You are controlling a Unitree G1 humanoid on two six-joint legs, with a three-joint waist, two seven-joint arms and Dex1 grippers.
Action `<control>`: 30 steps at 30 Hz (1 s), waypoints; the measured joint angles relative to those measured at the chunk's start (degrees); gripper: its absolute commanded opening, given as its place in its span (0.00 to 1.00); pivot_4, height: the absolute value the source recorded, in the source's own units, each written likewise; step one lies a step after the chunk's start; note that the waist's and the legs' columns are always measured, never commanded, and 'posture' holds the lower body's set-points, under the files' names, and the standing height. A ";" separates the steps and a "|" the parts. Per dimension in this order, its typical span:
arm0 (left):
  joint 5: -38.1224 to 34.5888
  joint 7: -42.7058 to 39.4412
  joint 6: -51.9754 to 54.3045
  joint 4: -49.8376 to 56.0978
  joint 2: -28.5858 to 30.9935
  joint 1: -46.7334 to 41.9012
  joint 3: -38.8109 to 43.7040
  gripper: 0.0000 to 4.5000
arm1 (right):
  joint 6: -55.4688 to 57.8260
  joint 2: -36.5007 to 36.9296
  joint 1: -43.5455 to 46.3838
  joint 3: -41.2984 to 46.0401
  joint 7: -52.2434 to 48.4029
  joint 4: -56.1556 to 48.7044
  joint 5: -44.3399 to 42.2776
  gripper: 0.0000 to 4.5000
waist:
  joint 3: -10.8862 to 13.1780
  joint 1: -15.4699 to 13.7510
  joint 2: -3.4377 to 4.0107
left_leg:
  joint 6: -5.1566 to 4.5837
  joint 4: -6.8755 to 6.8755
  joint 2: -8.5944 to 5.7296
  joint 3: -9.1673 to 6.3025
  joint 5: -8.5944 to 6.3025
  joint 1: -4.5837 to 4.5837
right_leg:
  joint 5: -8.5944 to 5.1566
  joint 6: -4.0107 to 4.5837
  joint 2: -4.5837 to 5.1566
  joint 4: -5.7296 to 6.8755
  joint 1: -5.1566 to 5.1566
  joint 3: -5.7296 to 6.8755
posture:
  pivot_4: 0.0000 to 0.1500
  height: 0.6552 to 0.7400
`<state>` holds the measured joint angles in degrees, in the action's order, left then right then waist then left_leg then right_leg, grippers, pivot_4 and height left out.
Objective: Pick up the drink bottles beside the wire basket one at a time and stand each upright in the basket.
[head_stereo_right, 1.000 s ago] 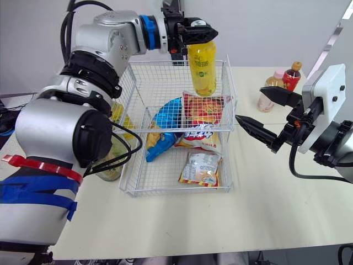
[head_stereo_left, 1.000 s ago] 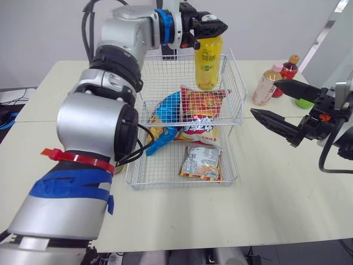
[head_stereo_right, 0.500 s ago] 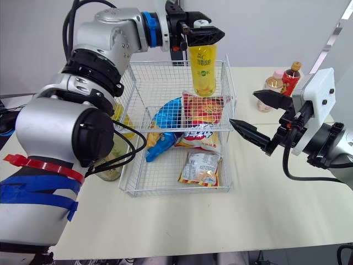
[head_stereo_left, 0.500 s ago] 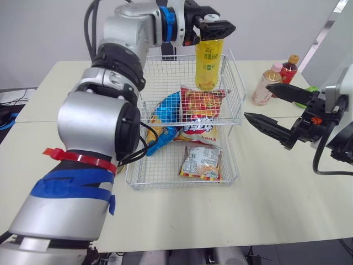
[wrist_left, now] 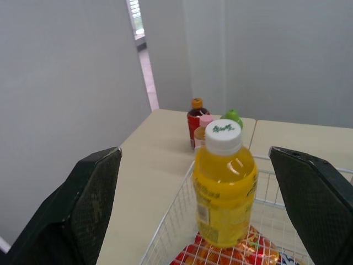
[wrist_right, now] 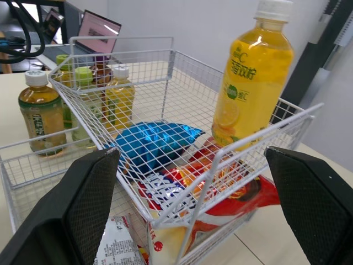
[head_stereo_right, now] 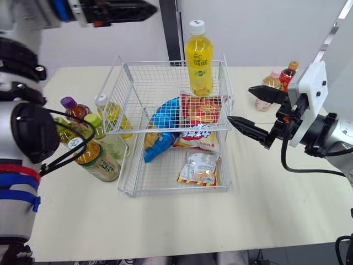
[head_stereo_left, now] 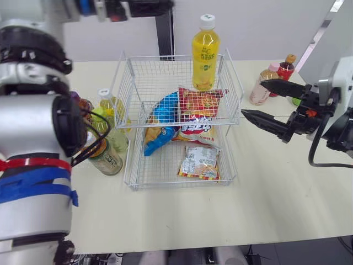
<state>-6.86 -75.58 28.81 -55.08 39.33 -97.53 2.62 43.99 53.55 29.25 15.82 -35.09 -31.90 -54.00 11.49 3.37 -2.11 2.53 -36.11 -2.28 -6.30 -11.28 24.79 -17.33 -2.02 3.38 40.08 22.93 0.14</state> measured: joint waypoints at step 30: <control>-13.56 2.16 26.89 55.23 23.39 94.05 57.15 0.99 | -5.59 -9.36 21.13 -17.61 -28.48 15.51 8.27 1.00 | -0.04 -0.47 0.01 | 0.01 0.02 0.39 0.37 -0.01 -0.42 | 0.08 0.17 -0.07 0.46 0.25 -0.92 | 1.00 1.00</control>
<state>-20.42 -73.42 55.70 0.15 62.73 -3.48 59.77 38.40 44.20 50.38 -1.80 -63.57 -16.39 -45.73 11.45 2.90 -2.10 2.54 -36.09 -1.90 -5.93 -11.29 24.38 -17.25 -1.85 3.31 40.54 23.18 -0.78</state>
